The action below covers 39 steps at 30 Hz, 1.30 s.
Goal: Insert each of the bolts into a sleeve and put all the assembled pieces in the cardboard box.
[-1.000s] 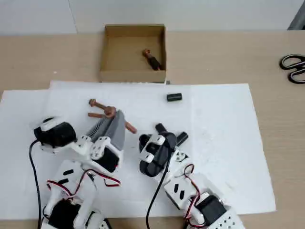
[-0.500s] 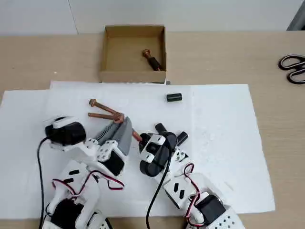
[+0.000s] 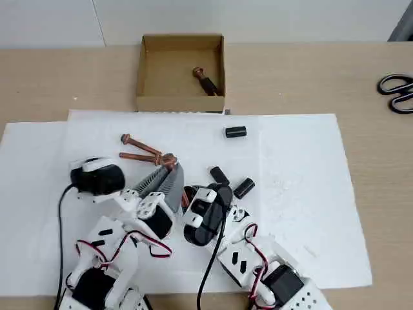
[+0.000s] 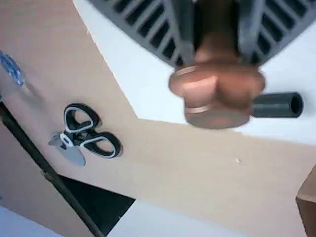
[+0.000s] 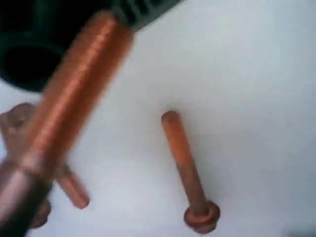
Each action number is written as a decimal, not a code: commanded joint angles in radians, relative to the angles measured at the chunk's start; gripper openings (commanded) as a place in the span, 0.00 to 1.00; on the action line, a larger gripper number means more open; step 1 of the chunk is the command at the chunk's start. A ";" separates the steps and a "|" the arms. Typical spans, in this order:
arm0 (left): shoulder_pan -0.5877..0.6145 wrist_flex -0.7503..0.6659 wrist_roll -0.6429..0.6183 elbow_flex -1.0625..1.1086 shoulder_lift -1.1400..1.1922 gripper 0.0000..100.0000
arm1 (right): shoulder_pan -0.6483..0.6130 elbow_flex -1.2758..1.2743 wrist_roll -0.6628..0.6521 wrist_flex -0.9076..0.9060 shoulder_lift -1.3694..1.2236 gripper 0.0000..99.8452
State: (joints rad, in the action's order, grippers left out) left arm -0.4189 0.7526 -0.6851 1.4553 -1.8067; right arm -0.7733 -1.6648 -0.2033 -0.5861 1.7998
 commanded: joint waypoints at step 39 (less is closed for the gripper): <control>0.051 -0.058 0.084 -0.005 -0.008 0.01 | -0.051 0.087 0.009 -0.030 0.012 0.00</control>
State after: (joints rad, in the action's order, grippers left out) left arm -0.3698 0.7265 -0.6038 1.4492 -1.8067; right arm -0.8209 -1.6372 -0.2033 -0.6137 1.7998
